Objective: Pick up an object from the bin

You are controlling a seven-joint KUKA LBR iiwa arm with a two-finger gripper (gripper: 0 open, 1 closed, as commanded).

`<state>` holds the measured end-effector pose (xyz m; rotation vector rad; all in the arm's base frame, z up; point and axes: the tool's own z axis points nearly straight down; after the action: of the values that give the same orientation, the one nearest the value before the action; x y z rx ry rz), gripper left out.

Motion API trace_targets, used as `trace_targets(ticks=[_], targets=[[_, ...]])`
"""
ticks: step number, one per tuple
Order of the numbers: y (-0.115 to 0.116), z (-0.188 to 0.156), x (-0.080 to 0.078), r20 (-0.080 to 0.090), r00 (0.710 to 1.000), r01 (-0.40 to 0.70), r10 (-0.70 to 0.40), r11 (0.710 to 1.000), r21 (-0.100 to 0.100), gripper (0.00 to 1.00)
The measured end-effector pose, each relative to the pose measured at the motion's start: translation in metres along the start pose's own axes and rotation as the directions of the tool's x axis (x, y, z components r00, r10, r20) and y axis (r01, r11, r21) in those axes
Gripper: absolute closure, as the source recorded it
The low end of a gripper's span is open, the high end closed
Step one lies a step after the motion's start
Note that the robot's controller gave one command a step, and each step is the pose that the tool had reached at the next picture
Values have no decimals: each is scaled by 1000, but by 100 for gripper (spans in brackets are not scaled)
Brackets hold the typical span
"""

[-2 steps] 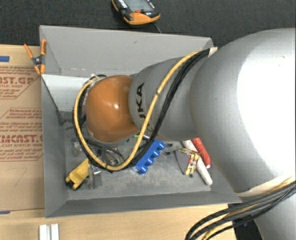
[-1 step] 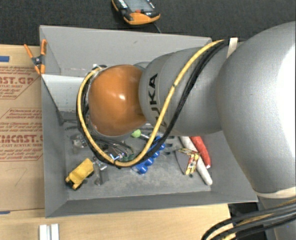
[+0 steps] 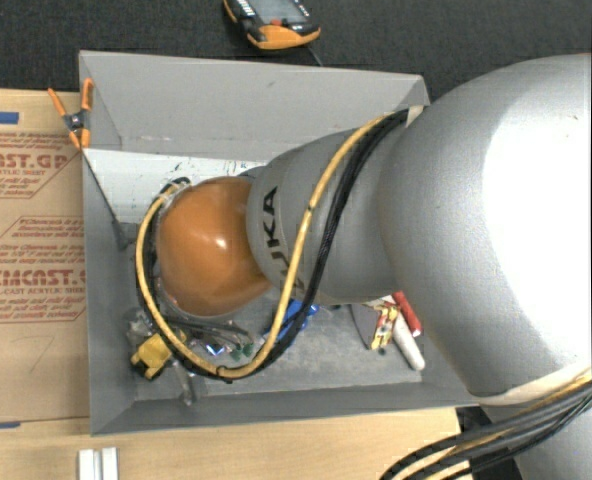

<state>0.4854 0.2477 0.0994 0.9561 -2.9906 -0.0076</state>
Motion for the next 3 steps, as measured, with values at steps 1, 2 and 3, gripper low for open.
trace_targets(ticks=[1, 2, 3], targets=[[-11, 30, -8, 12, 998, 69, -69, 998, 7, 0], [-24, 29, -16, 5, 991, 137, -137, 991, 0, 100], [-24, 30, -16, 5, 991, 137, -137, 991, 0, 100]])
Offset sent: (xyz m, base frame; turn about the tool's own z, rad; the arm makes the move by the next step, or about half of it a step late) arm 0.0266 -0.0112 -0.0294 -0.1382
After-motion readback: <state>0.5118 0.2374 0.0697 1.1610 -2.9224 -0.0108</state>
